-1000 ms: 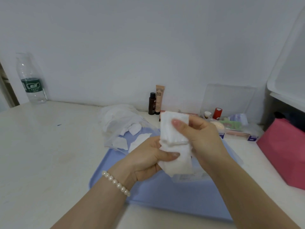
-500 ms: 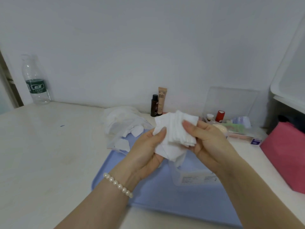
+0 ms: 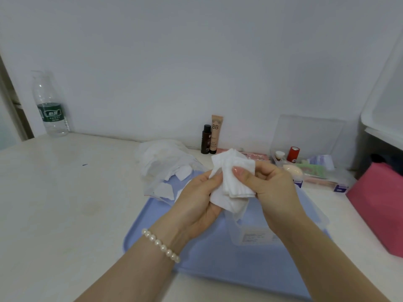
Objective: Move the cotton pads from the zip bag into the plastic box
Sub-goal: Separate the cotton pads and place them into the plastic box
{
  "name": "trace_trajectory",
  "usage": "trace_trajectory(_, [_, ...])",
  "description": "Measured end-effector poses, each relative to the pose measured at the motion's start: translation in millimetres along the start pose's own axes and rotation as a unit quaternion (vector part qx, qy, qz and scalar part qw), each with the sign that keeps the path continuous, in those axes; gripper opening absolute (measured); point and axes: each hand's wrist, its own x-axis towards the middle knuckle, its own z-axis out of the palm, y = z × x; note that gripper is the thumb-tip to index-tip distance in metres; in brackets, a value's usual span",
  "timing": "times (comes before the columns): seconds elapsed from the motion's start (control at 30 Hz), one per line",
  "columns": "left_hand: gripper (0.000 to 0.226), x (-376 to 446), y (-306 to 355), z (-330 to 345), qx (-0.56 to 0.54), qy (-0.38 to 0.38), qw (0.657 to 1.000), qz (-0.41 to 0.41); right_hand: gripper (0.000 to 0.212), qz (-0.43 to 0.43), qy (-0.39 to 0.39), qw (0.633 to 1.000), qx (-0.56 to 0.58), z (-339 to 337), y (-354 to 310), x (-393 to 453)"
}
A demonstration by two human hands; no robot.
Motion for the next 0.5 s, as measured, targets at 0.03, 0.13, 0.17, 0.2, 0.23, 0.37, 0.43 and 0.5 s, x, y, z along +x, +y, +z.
trace_trajectory(0.03, [0.035,0.0,0.0,0.0,-0.007,0.000,1.000,-0.003,0.020,-0.029,0.021,0.999,-0.032,1.7,2.1,-0.1])
trace_trajectory(0.13, [0.039,-0.8,1.6,-0.1,-0.022,-0.016,1.000,-0.009,0.031,-0.168,0.068,0.961,-0.207,2.9,9.6,0.1])
trace_trajectory(0.17, [0.039,-1.4,2.9,-0.1,-0.023,-0.024,0.999,-0.008,0.035,-0.216,0.061,0.939,-0.260,2.4,11.0,0.2])
trace_trajectory(0.2, [0.039,-1.9,4.4,-0.4,-0.022,-0.034,0.999,-0.007,0.038,-0.256,0.046,0.918,-0.298,0.9,12.5,0.9])
trace_trajectory(0.23, [0.038,-2.6,6.1,-0.9,-0.019,-0.043,0.999,-0.006,0.040,-0.284,0.027,0.902,-0.323,-1.3,14.0,2.2])
trace_trajectory(0.37, [0.040,-2.4,10.6,-6.4,0.021,-0.055,0.998,-0.005,0.035,-0.307,-0.007,0.885,-0.350,-7.6,14.8,6.0])
trace_trajectory(0.43, [0.040,-1.3,11.7,-9.4,0.030,-0.052,0.998,-0.010,0.031,-0.313,-0.009,0.886,-0.342,-8.6,16.2,6.4])
trace_trajectory(0.5, [0.040,-0.6,11.3,-9.3,0.026,-0.055,0.998,-0.013,0.026,-0.325,-0.002,0.884,-0.335,-8.1,18.0,6.8])
